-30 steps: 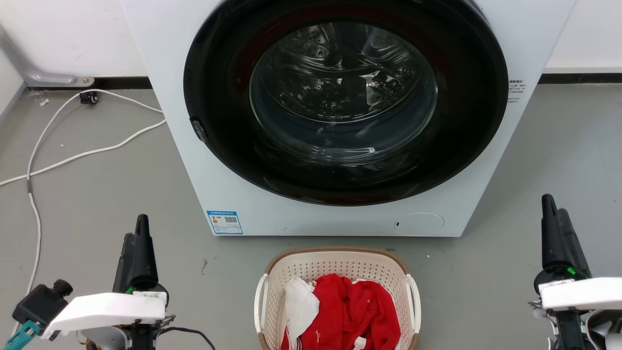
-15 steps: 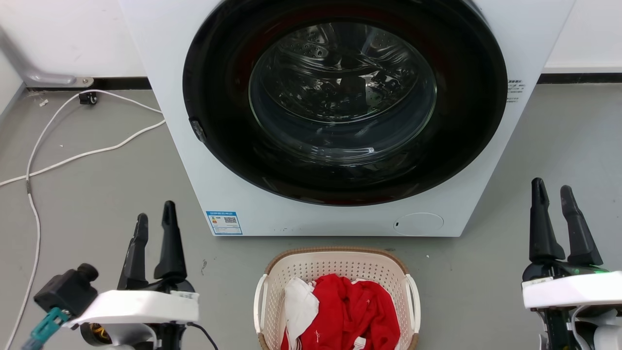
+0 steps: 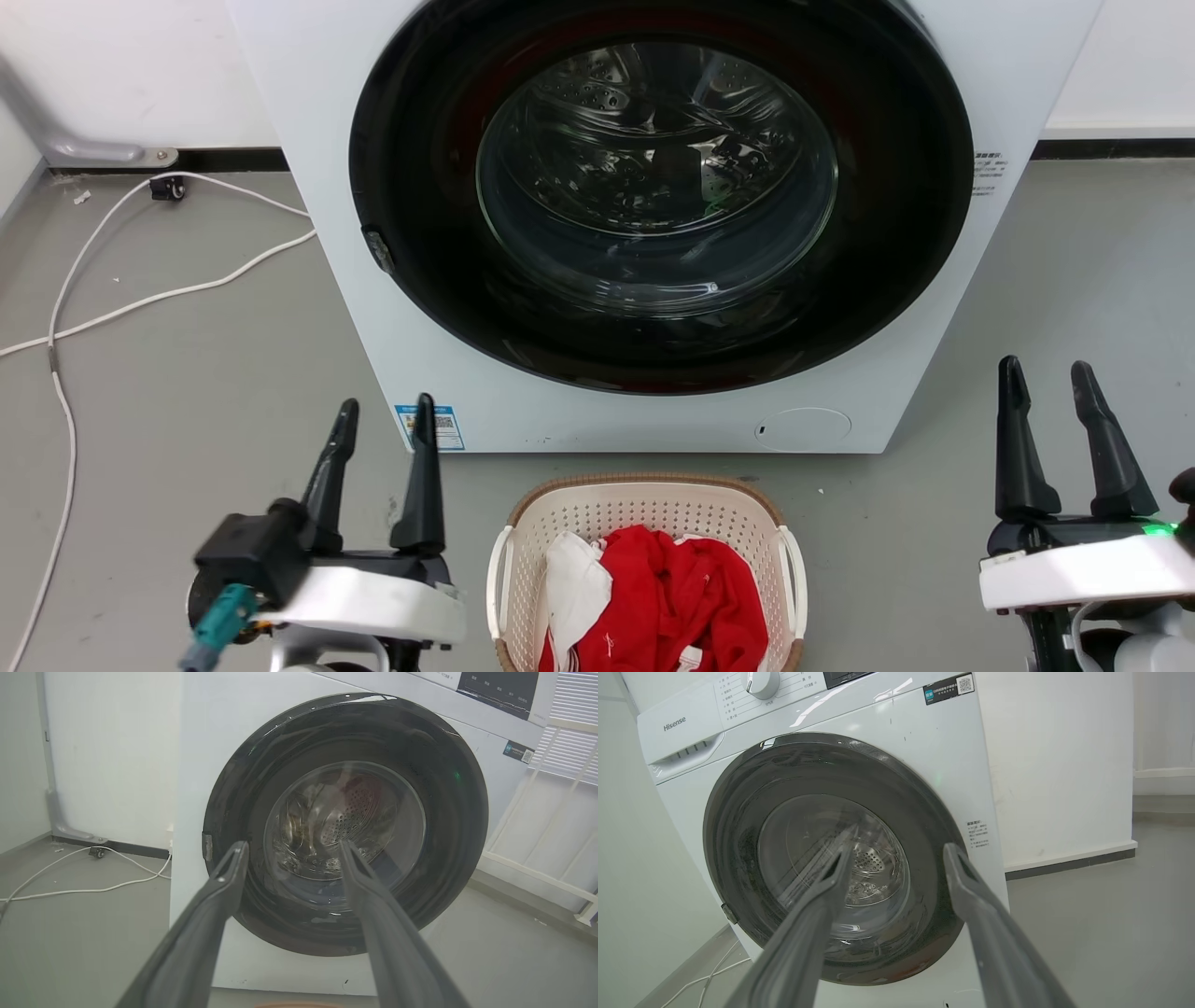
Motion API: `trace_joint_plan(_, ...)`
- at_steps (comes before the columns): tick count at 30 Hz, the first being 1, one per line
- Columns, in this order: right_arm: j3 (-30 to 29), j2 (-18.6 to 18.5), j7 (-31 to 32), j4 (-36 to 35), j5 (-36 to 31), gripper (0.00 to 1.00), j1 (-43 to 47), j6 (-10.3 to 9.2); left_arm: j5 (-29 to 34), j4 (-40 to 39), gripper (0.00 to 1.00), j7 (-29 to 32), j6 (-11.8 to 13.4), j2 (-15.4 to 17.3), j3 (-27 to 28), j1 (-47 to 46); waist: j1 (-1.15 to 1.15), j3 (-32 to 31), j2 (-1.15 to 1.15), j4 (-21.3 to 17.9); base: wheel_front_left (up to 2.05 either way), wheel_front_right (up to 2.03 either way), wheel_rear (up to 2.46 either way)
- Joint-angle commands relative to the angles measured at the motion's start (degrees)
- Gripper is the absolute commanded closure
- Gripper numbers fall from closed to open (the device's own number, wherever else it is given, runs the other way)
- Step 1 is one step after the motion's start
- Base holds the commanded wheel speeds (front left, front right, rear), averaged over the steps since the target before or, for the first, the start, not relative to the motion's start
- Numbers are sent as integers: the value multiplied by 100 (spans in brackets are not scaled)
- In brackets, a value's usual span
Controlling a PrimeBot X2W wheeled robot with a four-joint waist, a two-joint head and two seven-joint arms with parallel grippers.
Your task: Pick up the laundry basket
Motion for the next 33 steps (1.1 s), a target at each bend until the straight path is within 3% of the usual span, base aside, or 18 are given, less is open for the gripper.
trace_joint_plan(1,11,-12,-50,-32,-181,0,23,11,184,-55,0,-58,82,96,-125,-38,0,4,0,0,0,0,0)
trace_joint_plan(11,24,-11,-182,112,-862,0,94,12,739,171,0,-195,627,479,-802,-101,0,10,0,-9,0,0,0)
trace_joint_plan(21,41,-11,-293,122,-1338,0,111,12,936,177,0,-301,835,599,-1053,-133,0,26,0,-10,0,0,0)
trace_joint_plan(27,98,-11,-366,103,-1587,0,116,7,859,79,0,-366,694,466,-961,-33,0,33,0,-15,0,0,0)
trace_joint_plan(33,171,-10,-424,240,-1368,0,186,7,624,86,0,-437,237,92,-404,146,0,35,0,-15,0,0,0)
